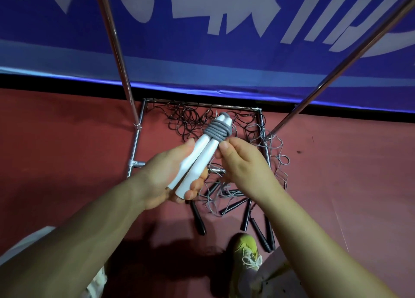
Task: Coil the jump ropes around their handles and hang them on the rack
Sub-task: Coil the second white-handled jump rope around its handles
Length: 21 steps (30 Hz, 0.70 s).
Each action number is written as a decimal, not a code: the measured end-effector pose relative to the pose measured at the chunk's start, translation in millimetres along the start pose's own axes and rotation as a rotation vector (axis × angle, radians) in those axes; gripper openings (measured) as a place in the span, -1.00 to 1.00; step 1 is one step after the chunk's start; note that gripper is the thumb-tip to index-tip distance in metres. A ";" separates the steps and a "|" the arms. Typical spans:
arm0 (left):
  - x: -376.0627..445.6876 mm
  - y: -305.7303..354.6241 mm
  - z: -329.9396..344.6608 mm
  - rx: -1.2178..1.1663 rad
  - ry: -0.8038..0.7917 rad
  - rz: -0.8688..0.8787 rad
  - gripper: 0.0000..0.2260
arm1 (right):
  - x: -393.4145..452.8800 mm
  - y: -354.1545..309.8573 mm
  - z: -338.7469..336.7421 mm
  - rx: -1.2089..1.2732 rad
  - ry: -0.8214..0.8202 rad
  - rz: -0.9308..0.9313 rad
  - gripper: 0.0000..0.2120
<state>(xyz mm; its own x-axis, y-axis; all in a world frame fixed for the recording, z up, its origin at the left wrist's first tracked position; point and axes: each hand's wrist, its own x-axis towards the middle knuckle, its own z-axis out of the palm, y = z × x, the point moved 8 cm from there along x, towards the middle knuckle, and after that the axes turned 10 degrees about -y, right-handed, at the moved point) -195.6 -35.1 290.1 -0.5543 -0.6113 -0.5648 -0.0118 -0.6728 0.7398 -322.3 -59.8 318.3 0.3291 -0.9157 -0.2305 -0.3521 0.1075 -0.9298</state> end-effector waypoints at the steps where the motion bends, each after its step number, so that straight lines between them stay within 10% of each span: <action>1: 0.9 3.6 -4.0 0.054 0.056 0.028 -0.50 | -1.0 -1.6 2.0 -0.027 0.010 -0.010 -0.76; 12: 2.8 14.2 -8.5 0.766 0.356 0.056 -0.69 | -8.0 16.7 2.2 0.014 0.108 0.260 -0.42; 15: 3.7 12.2 -5.9 0.780 0.329 0.049 -0.73 | -8.4 13.2 -0.4 0.074 0.149 0.238 -0.60; 21: 8.0 -9.2 20.1 -0.110 -0.262 -0.051 -0.51 | -5.0 5.4 3.4 0.164 0.089 0.038 -0.74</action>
<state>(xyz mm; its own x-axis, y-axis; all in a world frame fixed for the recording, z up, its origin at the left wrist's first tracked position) -216.6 -25.5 286.0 -0.7517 -0.4568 -0.4757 0.0372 -0.7495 0.6609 -322.9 -53.3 313.5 0.2372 -0.9396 -0.2469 -0.2126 0.1978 -0.9569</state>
